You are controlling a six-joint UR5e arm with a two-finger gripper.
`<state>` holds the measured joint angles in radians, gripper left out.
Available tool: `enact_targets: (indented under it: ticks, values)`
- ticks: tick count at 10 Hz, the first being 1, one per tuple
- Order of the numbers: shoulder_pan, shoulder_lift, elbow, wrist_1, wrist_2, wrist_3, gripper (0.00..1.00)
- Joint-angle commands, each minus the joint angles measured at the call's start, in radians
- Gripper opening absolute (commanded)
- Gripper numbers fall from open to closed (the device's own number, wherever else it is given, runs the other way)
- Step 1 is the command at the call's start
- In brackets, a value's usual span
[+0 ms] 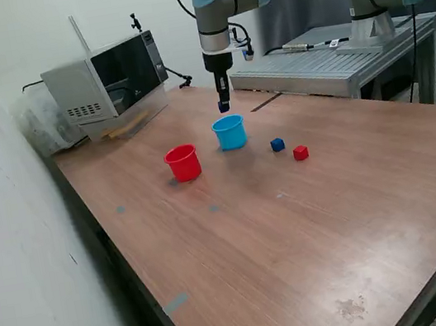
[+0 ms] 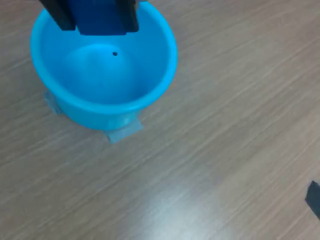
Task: Place red objects in the red bin, and blue objects in the blue bin.
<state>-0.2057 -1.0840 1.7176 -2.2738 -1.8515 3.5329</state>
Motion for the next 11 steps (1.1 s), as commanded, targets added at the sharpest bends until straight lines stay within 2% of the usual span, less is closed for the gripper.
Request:
enact_targets:
  ticks: [1,2,7,9,11]
  values:
    - [-0.012,0.006,0.002,-0.001,0.0,0.001,0.0]
    - [-0.015,0.007,0.002,-0.003,0.0,0.001,1.0]
    - [-0.017,0.006,0.008,-0.001,0.0,0.001,1.0]
    - [0.046,-0.032,0.052,-0.001,0.003,0.001,1.0]
    - [0.144,-0.085,0.114,-0.003,0.009,0.003,1.0]
